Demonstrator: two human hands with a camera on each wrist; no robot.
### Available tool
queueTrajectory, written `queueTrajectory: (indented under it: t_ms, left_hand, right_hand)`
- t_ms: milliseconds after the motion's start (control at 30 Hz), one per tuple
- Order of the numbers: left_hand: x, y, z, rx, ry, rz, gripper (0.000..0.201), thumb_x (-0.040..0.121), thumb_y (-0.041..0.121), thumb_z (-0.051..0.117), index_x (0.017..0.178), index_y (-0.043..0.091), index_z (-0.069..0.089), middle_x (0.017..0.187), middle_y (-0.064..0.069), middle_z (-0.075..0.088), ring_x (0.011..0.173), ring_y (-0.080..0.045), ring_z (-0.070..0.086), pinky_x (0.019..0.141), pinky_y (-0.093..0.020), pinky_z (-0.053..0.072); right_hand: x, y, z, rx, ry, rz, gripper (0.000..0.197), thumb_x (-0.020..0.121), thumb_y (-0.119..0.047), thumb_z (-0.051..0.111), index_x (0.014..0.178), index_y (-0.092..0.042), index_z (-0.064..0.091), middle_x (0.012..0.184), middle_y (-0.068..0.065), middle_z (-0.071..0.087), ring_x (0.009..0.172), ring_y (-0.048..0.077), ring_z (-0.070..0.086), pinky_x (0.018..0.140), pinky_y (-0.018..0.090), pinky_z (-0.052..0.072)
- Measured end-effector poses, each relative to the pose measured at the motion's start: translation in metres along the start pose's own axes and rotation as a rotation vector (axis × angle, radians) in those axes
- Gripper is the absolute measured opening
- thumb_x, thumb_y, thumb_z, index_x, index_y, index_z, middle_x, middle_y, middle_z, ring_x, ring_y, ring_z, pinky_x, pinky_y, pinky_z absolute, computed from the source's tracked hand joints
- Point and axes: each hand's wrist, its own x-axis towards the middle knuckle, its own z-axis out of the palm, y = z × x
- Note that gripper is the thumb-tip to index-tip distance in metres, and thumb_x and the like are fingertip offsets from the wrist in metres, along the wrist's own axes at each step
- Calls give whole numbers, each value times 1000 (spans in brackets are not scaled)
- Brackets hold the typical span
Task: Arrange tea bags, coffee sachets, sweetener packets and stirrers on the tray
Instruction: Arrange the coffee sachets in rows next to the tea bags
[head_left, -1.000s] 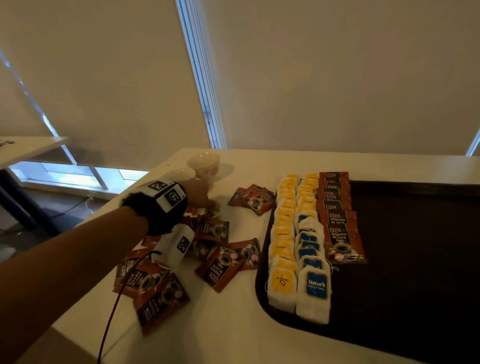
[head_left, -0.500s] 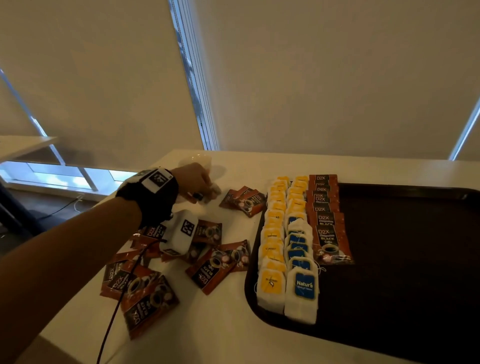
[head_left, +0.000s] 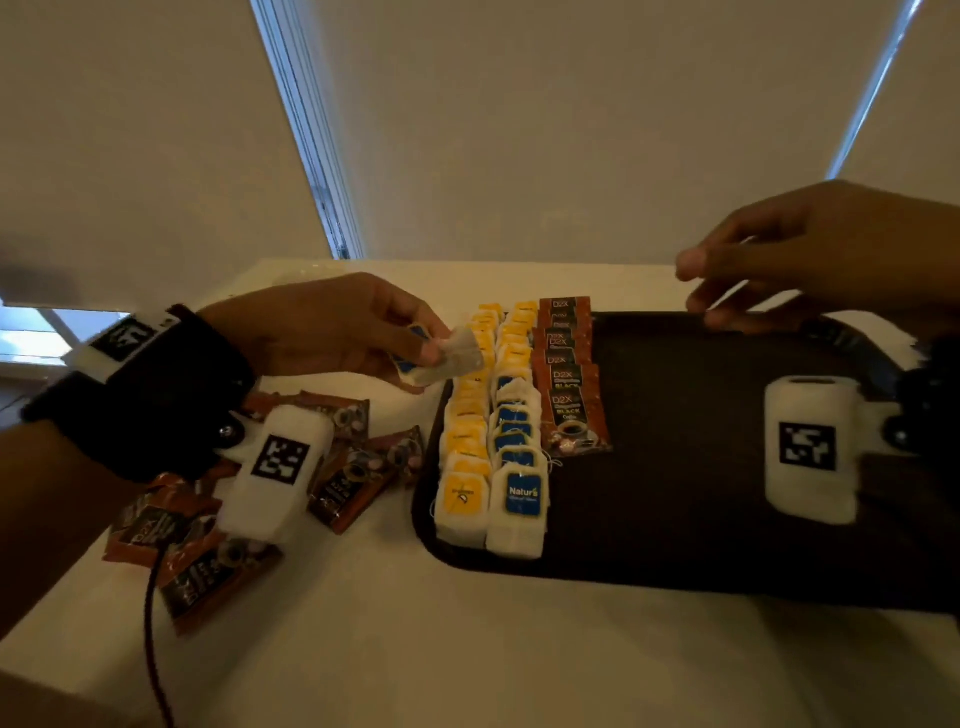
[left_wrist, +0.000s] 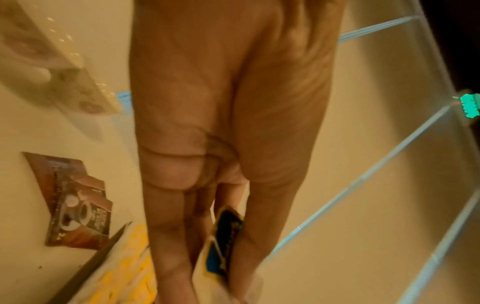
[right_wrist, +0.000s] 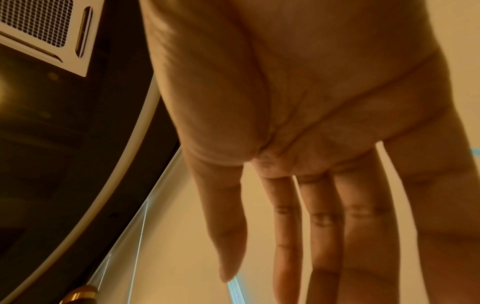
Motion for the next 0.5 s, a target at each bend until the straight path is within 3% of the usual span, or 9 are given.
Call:
queueTrajectory:
  t_ms: [100, 167, 233, 367, 500]
  left_hand:
    - [-15, 6, 24, 239, -69, 89, 28, 69, 15, 72, 96, 19, 70, 105, -11, 67, 87, -18, 68, 66, -27, 57]
    - [-21, 7, 41, 371, -143, 125, 39, 68, 17, 74, 104, 29, 64, 100, -11, 68, 91, -26, 67, 69, -31, 58]
    - [-19, 5, 56, 420, -189, 132, 40, 68, 19, 78, 101, 35, 63, 94, -6, 70, 88, -27, 67, 69, -30, 58]
    - [-5, -8, 76, 539, -204, 125, 29, 72, 16, 79, 91, 32, 62, 92, 6, 71, 86, -10, 67, 74, -22, 55]
    - [4, -17, 85, 574, -170, 103, 16, 77, 23, 74, 89, 23, 64, 91, 3, 70, 85, -12, 66, 76, -27, 56]
  right_hand:
    - [1, 7, -8, 4, 51, -11, 43, 61, -48, 64, 93, -18, 68, 78, -3, 74, 71, 10, 71, 68, 31, 53]
    - [1, 9, -11, 10, 62, -9, 44, 62, -48, 65, 93, -18, 68, 79, -2, 74, 71, 10, 71, 67, 30, 52]
    - [1, 11, -13, 4, 67, -10, 44, 63, -47, 65, 95, -17, 68, 80, -1, 74, 72, 10, 71, 68, 31, 52]
    - [0, 13, -16, 4, 83, 4, 42, 66, -46, 65, 96, -17, 68, 80, -1, 74, 72, 11, 71, 68, 30, 52]
    - [-1, 13, -20, 5, 105, 9, 41, 67, -46, 63, 97, -18, 67, 79, -2, 74, 71, 10, 71, 66, 29, 52]
